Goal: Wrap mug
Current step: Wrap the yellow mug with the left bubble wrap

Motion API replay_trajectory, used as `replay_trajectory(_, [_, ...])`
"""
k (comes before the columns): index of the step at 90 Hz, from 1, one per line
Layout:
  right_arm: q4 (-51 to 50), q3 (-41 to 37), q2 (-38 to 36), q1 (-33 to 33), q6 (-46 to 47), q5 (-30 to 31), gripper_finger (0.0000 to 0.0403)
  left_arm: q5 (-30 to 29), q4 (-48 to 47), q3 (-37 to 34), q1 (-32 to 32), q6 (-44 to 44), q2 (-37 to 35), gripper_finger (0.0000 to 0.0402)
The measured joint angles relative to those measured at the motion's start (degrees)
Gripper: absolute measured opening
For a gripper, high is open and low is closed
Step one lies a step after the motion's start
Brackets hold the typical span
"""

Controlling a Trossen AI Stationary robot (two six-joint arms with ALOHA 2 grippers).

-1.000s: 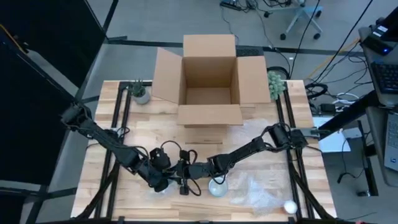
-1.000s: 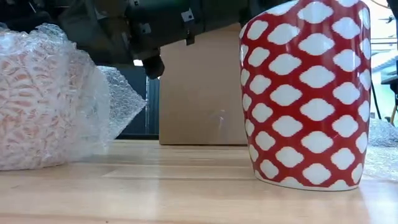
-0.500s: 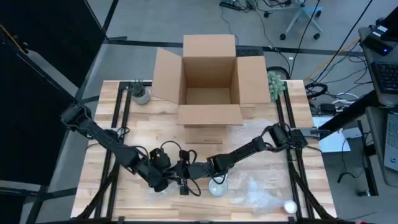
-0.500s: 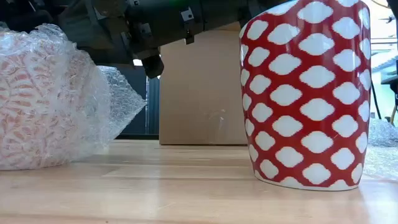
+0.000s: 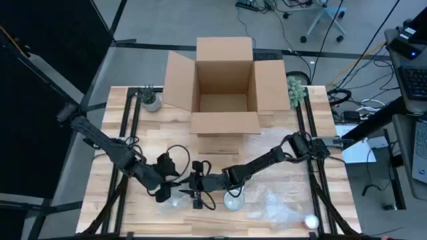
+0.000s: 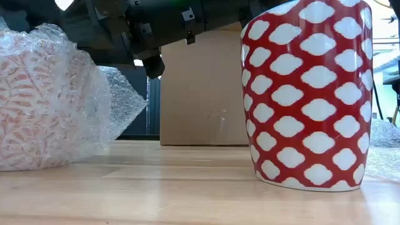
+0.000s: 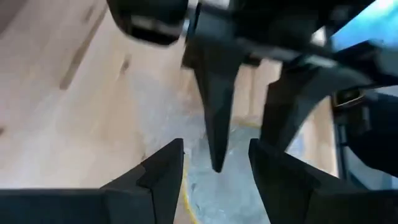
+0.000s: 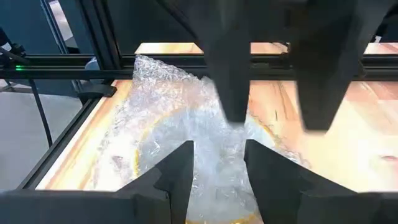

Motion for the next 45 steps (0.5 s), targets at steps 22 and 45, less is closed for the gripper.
replay_trajectory(22, [0.06, 0.00, 0.01, 0.00, 0.01, 0.02, 0.0132, -0.01, -0.03, 0.09, -0.04, 4.21, -2.61, 0.0171])
replay_trajectory(45, [0.26, -0.04, 0.01, 0.00, -0.01, 0.02, 0.0132, 8.31, 3.93, 0.09, -1.68, 4.42, -2.70, 0.0171])
